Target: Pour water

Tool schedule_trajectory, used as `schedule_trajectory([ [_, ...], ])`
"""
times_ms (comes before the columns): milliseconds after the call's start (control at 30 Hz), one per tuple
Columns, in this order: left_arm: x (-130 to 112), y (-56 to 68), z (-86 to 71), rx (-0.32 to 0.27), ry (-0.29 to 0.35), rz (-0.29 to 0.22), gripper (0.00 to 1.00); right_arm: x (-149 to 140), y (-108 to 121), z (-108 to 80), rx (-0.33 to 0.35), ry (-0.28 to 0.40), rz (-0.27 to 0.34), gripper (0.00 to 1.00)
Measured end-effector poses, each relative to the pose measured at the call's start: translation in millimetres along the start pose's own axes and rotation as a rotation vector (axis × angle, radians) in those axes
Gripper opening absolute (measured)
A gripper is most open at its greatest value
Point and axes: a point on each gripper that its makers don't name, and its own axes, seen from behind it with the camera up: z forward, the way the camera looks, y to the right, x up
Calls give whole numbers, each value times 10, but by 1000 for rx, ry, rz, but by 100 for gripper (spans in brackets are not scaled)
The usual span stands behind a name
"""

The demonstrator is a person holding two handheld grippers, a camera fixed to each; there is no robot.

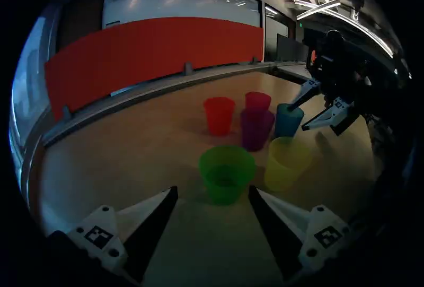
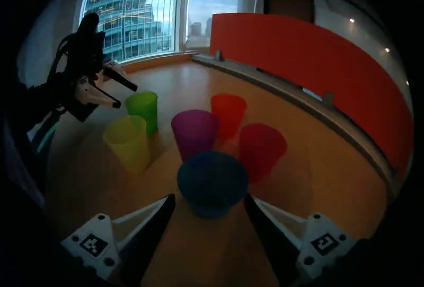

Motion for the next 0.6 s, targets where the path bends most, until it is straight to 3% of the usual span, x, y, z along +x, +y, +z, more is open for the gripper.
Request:
schedule_trajectory([
  [300,-13,-14,-232,48,38,-32,99,-153,13,-300,-79,15,3,100],
  [600,46,-123,-428,139,102,-49,99,-63,107,-606,-164,85,60,100],
])
